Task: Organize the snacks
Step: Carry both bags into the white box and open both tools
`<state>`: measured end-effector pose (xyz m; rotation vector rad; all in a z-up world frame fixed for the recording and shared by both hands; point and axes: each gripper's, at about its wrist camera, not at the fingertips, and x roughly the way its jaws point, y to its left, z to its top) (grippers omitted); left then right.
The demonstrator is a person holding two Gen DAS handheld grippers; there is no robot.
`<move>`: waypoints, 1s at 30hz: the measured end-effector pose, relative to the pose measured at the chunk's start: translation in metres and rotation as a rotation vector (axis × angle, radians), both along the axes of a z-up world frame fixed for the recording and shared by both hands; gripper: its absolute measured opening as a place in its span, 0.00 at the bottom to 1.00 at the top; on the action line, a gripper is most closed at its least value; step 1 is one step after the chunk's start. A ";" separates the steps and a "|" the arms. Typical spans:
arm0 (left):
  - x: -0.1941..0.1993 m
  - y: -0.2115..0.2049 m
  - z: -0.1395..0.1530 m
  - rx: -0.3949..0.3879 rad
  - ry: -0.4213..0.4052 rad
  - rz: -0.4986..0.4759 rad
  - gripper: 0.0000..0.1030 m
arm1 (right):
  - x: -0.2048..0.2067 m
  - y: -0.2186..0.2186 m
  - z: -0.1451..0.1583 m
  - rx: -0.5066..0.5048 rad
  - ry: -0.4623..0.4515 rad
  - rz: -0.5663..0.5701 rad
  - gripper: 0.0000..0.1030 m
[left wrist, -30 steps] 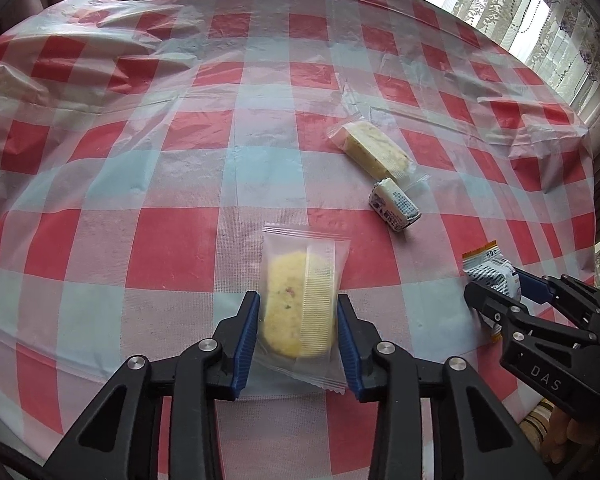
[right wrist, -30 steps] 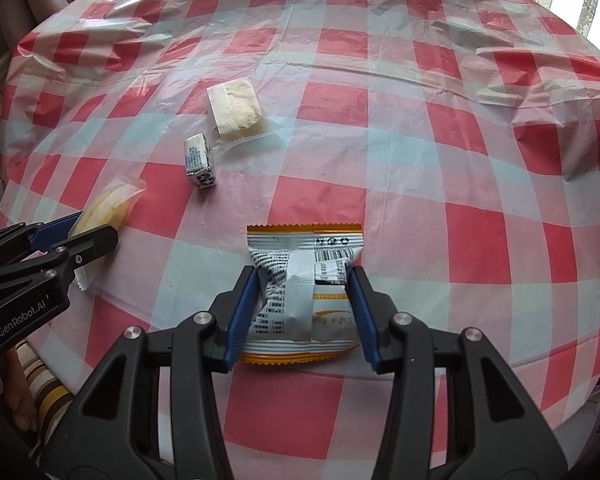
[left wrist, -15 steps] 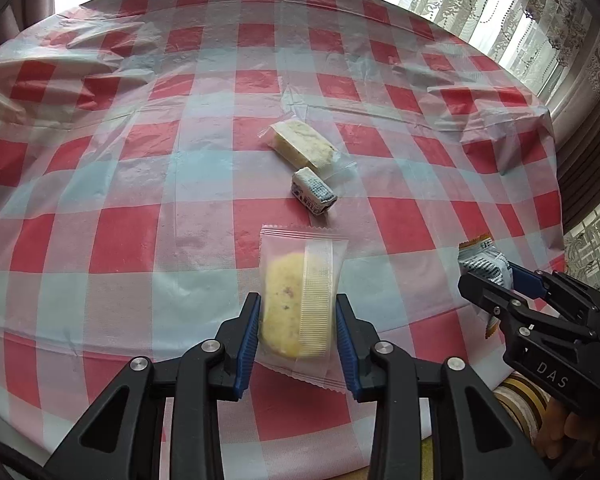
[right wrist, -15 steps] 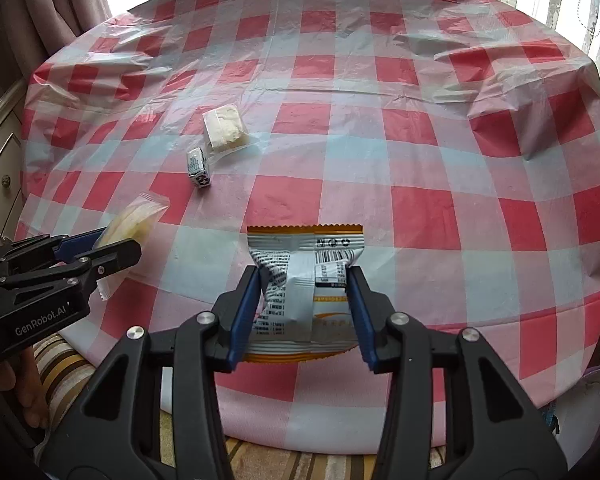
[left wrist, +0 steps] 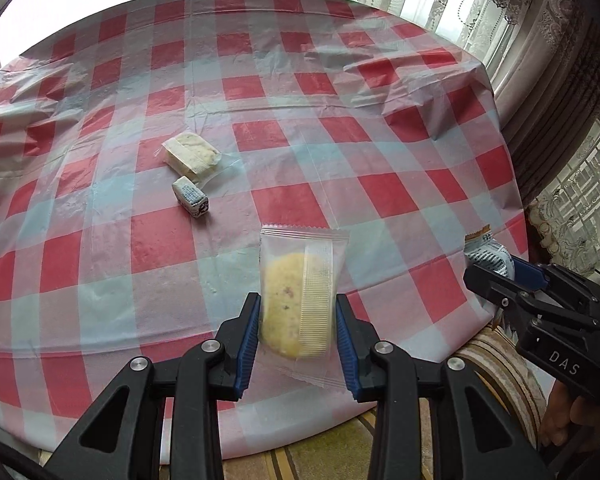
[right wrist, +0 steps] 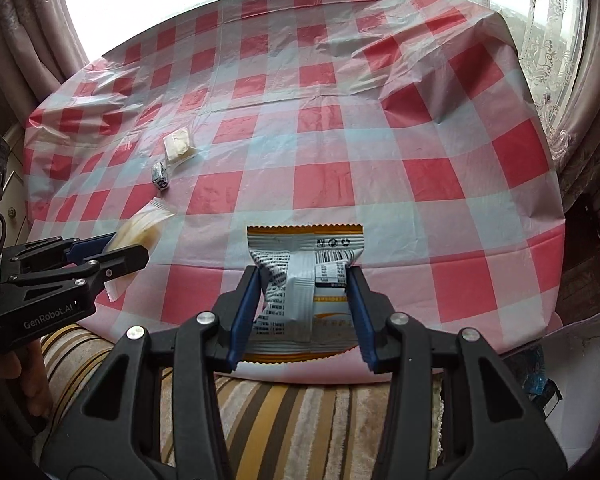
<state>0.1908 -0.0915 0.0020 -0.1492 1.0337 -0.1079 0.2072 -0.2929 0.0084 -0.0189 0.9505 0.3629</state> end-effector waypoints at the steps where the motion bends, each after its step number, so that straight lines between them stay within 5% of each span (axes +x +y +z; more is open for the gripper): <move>1: 0.000 -0.006 0.001 0.000 -0.001 -0.014 0.36 | -0.002 -0.007 0.000 0.000 -0.001 -0.010 0.46; 19: -0.012 -0.148 0.011 -0.064 0.022 -0.322 0.36 | -0.054 -0.165 -0.019 -0.032 0.037 -0.298 0.46; 30: -0.027 -0.225 0.004 -0.105 0.088 -0.469 0.36 | -0.077 -0.224 -0.028 -0.070 0.049 -0.412 0.47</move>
